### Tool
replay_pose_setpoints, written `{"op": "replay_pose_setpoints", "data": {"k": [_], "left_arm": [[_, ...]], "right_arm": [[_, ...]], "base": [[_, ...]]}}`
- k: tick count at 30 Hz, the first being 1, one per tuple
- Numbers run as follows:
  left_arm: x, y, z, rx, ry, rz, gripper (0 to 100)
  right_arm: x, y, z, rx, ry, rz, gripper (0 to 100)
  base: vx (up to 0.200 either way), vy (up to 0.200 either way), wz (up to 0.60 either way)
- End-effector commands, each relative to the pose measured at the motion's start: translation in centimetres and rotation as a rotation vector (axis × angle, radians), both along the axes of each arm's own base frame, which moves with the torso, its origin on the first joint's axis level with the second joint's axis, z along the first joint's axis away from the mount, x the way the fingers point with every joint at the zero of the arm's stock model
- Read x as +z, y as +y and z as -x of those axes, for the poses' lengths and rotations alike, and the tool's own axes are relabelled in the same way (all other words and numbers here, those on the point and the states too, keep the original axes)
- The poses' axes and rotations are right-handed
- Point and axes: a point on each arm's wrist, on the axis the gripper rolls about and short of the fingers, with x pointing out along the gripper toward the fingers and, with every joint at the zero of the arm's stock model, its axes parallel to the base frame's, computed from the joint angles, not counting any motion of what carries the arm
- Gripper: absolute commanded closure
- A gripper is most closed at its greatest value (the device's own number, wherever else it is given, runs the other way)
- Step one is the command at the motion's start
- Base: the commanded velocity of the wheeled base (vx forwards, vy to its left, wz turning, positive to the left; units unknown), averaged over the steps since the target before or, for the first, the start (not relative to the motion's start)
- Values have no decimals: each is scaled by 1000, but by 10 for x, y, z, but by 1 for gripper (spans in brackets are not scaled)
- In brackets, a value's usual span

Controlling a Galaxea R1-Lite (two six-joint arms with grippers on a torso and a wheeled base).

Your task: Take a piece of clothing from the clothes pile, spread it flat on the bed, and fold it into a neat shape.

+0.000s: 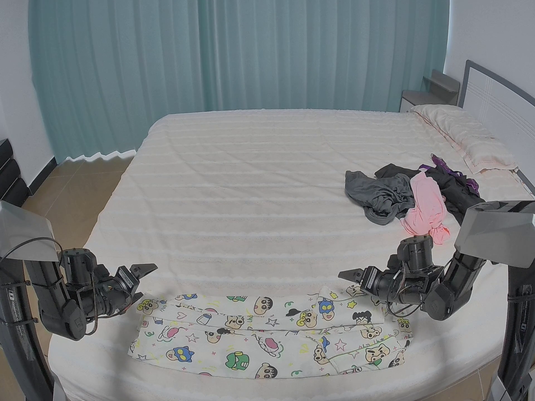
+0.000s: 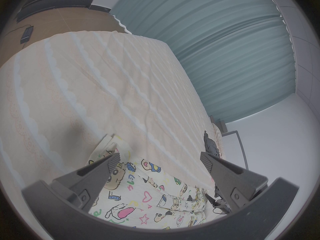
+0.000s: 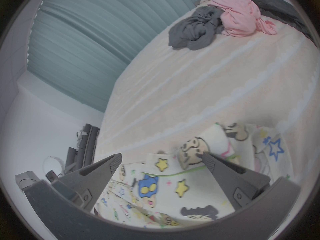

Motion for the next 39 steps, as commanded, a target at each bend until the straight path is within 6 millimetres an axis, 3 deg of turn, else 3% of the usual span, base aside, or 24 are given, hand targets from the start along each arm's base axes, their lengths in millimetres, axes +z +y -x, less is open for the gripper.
{"op": "replay_pose_setpoints", "data": {"k": [1, 4, 11, 14, 17, 19, 25, 29, 34, 39], "left_arm": [[-1, 0, 0, 1, 2, 1, 0], [-1, 0, 0, 1, 2, 1, 0], [-1, 0, 0, -1, 2, 1, 0], [0, 0, 0, 0, 1, 3, 0], [6, 1, 2, -3, -15, 15, 0], [10, 1, 5, 1, -17, 20, 0], [11, -3, 12, -11, 1, 25, 0], [11, -3, 12, -11, -1, 25, 0], [9, -5, 12, -20, 5, 22, 0], [15, -9, 12, -29, -18, 10, 0]], "right_arm": [[-3, 15, 9, 48, -17, -19, 0], [-19, 20, 13, 72, 20, 2, 0], [-20, 19, 18, 90, 6, 26, 0], [-6, 14, 25, 78, -36, 8, 0], [24, 4, 47, 36, -80, -74, 0], [31, 0, 57, 22, -76, -98, 0], [24, -8, 77, -41, 25, -154, 0], [28, -8, 75, -73, 8, -240, 0], [9, -6, 75, -75, 38, -216, 0], [1, -9, 78, -75, 44, -203, 0]], "base": [[0, 0, 0], [0, 0, 0], [0, 0, 0], [0, 0, 0], [0, 0, 0], [0, 0, 0], [0, 0, 0], [-200, 0, 0], [-200, 0, 0], [0, 0, 0]]}}
